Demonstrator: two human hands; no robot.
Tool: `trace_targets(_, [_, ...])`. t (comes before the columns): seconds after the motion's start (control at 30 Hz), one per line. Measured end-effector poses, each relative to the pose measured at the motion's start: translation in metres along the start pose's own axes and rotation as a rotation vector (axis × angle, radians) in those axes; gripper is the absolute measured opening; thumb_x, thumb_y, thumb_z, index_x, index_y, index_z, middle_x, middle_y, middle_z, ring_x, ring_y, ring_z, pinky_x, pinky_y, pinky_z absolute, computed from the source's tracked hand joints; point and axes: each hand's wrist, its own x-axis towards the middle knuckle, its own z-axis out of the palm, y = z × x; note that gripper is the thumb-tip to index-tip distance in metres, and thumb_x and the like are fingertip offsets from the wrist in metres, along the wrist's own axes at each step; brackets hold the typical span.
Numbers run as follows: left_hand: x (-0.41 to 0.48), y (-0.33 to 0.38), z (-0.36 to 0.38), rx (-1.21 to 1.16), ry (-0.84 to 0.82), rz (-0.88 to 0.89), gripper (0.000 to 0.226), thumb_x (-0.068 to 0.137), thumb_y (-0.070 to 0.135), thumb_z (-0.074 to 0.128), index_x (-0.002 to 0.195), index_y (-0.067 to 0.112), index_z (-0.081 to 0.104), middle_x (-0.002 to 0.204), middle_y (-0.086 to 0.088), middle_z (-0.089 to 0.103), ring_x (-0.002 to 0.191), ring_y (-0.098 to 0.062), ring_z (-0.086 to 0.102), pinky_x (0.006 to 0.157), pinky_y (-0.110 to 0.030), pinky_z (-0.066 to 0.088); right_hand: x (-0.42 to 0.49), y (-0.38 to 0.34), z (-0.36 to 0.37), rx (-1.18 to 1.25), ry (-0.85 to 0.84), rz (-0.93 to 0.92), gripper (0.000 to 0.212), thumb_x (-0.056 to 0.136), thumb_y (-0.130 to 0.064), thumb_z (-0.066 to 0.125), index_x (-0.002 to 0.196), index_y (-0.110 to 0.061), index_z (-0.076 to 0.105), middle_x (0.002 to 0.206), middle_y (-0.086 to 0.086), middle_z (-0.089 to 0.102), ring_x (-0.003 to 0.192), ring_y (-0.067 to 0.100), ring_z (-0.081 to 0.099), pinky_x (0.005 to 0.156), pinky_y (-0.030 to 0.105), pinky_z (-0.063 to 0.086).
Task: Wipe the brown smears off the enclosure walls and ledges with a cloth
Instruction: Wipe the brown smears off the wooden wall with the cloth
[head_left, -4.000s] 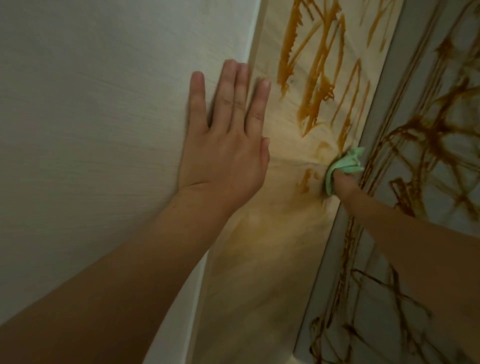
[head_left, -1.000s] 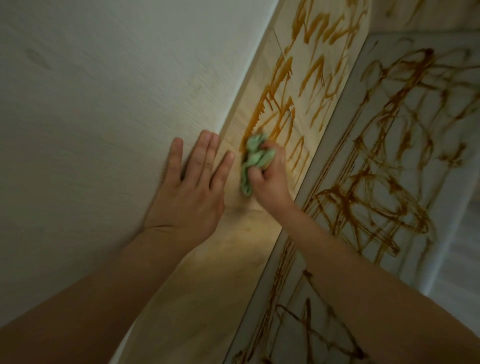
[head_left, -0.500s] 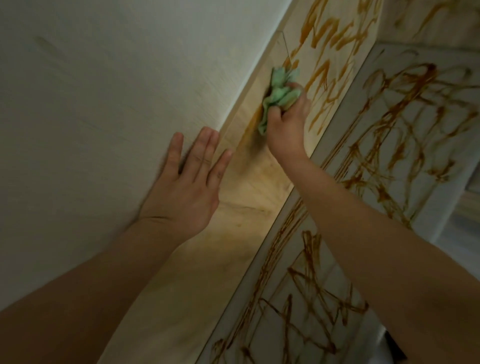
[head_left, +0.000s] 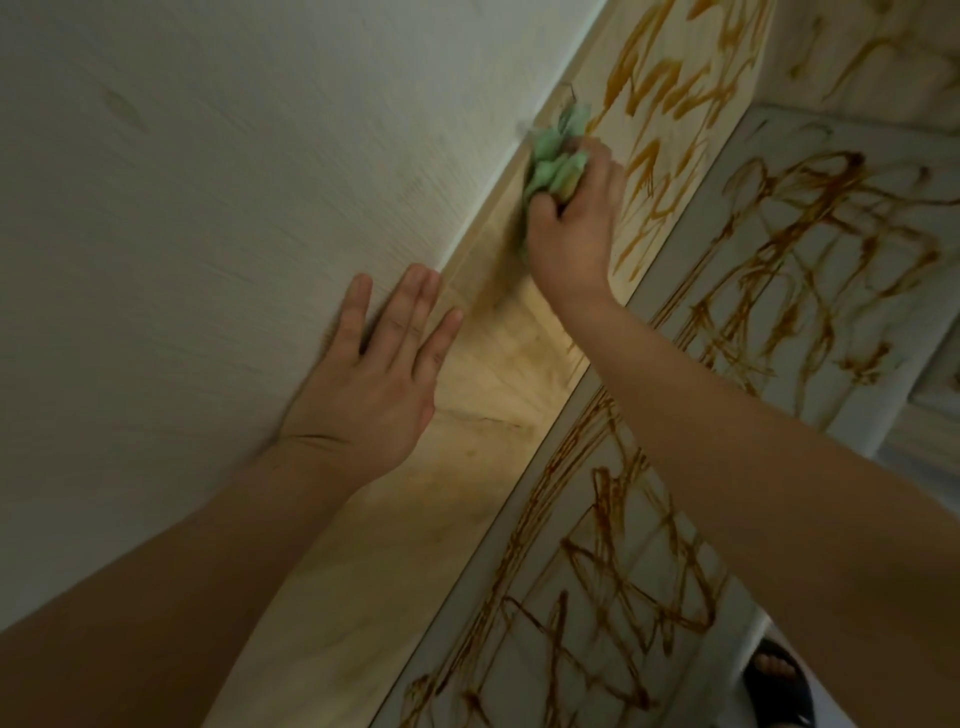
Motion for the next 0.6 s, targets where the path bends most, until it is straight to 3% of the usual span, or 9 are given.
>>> trace_targets(0.07, [0.000,0.000,-0.001,0.014,-0.013,0.006,0.068,0.108,0.037,0.023,0.164,0.003,0.005,0.166,-0.034,-0.004,0.157,-0.045,-0.002,0.120,-0.070,-0.013,-0.031,0.001,-0.001,-0.057,-0.094,-0.146,0.047,0.081,-0.018,0.052,0.128,-0.013,0.057,0.127,0.011,0.045,0.121,0.030,0.046,0.104,0.050,0.045])
trace_targets(0.17, [0.000,0.000,-0.002,0.030,-0.012,0.013,0.067,0.108,0.037,0.020,0.164,0.003,0.004,0.166,-0.035,-0.005,0.157,-0.046,-0.003,0.120,-0.070,-0.013,-0.095,0.038,-0.014,-0.218,-0.470,-0.410,0.038,0.081,-0.018,0.060,0.117,-0.011,0.063,0.121,0.013,0.046,0.116,0.035,0.044,0.099,0.049,0.045])
trace_targets(0.23, [-0.001,-0.001,0.000,0.019,0.005,0.008,0.067,0.108,0.036,0.022,0.164,0.002,0.006,0.166,-0.035,-0.002,0.157,-0.046,-0.001,0.120,-0.070,-0.011,-0.094,0.067,-0.022,-0.345,-0.656,-0.338,0.042,0.074,-0.023,0.061,0.115,-0.016,0.062,0.120,0.008,0.043,0.114,0.034,0.044,0.096,0.053,0.049])
trace_targets(0.3, [-0.001,-0.001,0.000,0.007,0.004,0.008,0.067,0.108,0.035,0.023,0.163,0.002,0.005,0.166,-0.035,-0.001,0.157,-0.046,-0.001,0.120,-0.070,-0.012,-0.069,0.064,-0.024,-0.331,-0.567,-0.017,0.049,0.074,-0.026,0.057,0.122,-0.022,0.055,0.124,0.006,0.040,0.116,0.032,0.049,0.095,0.052,0.055])
trace_targets(0.37, [-0.001,-0.001,-0.001,0.013,-0.010,0.016,0.068,0.108,0.036,0.021,0.163,0.002,0.004,0.166,-0.035,-0.003,0.157,-0.046,-0.003,0.120,-0.070,-0.013,-0.038,0.042,-0.020,-0.182,-0.341,0.219,0.049,0.086,-0.021,0.058,0.134,-0.017,0.047,0.129,0.008,0.041,0.106,0.020,0.054,0.089,0.039,0.055])
trace_targets(0.47, [0.000,0.000,-0.001,0.024,-0.005,0.013,0.068,0.107,0.035,0.021,0.163,0.001,0.005,0.165,-0.036,-0.002,0.157,-0.047,-0.002,0.119,-0.070,-0.013,-0.018,-0.006,-0.010,-0.009,-0.095,0.112,0.043,0.092,-0.016,0.057,0.134,-0.016,0.047,0.130,0.005,0.043,0.100,0.000,0.049,0.084,0.016,0.045])
trace_targets(0.5, [0.000,-0.001,-0.002,0.025,-0.007,0.010,0.068,0.107,0.035,0.020,0.163,0.000,0.005,0.165,-0.036,-0.003,0.156,-0.048,-0.003,0.119,-0.070,-0.015,-0.026,-0.019,-0.008,0.024,-0.081,0.045,0.042,0.090,-0.017,0.057,0.131,-0.019,0.050,0.128,0.003,0.044,0.105,0.002,0.050,0.090,0.019,0.046])
trace_targets(0.6, [0.000,-0.002,-0.003,0.040,-0.030,0.003,0.068,0.106,0.035,0.018,0.163,0.001,0.001,0.165,-0.035,-0.007,0.156,-0.048,-0.007,0.117,-0.070,-0.020,-0.077,-0.008,-0.003,-0.009,-0.206,-0.052,0.041,0.085,-0.016,0.056,0.126,-0.019,0.053,0.126,0.005,0.045,0.118,0.020,0.049,0.108,0.043,0.045])
